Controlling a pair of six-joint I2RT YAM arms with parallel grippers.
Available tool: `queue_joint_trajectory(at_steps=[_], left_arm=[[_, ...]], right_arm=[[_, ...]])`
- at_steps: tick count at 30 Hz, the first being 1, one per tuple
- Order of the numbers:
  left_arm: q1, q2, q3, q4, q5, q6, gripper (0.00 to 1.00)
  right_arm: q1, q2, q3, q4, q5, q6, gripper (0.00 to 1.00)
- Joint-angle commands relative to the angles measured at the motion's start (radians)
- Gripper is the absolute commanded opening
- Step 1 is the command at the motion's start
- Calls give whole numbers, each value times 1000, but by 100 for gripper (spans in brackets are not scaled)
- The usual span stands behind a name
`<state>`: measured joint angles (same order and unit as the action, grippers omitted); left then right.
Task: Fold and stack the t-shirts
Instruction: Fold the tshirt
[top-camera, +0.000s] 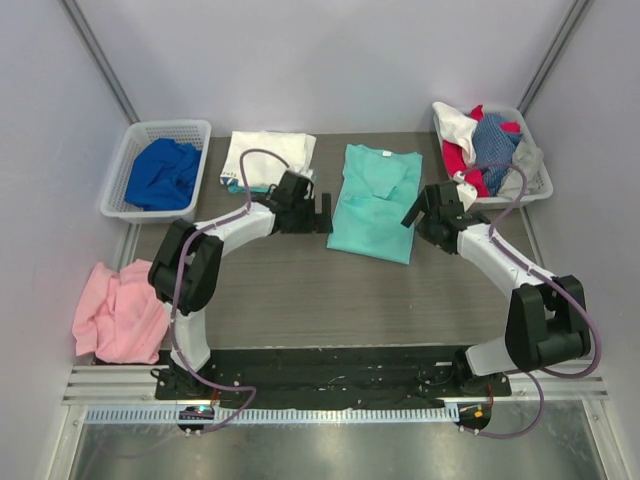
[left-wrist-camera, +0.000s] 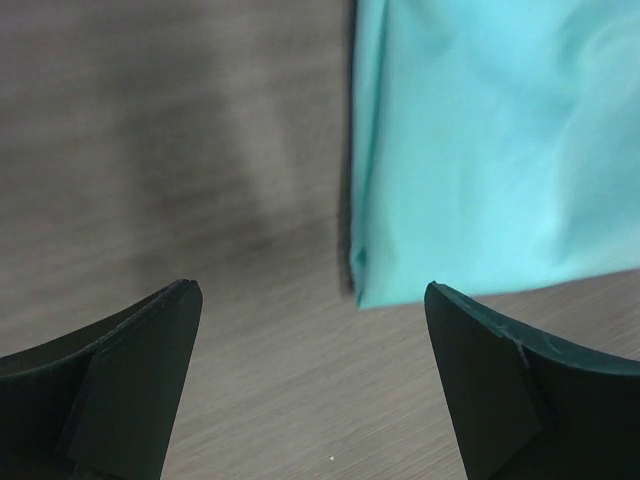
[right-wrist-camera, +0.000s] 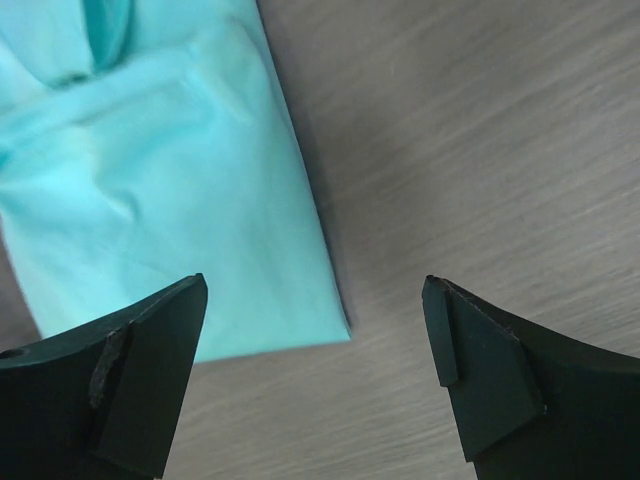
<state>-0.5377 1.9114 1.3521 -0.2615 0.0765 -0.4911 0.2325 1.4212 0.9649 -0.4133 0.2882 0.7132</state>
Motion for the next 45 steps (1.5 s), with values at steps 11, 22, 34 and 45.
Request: queue_joint_trajectory(at_steps=[11, 22, 34, 45], left_arm=[[-39, -32, -182, 203, 63, -106, 100], [-44, 40, -160, 257, 108, -118, 79], [-54, 132, -128, 292, 152, -126, 54], [-54, 94, -209, 300, 160, -124, 46]], right_arm=[[5, -71, -249, 166, -198, 38, 92], [5, 27, -264, 235, -222, 45, 78], [7, 67, -261, 255, -219, 35, 69], [5, 71, -275, 269, -242, 46, 57]])
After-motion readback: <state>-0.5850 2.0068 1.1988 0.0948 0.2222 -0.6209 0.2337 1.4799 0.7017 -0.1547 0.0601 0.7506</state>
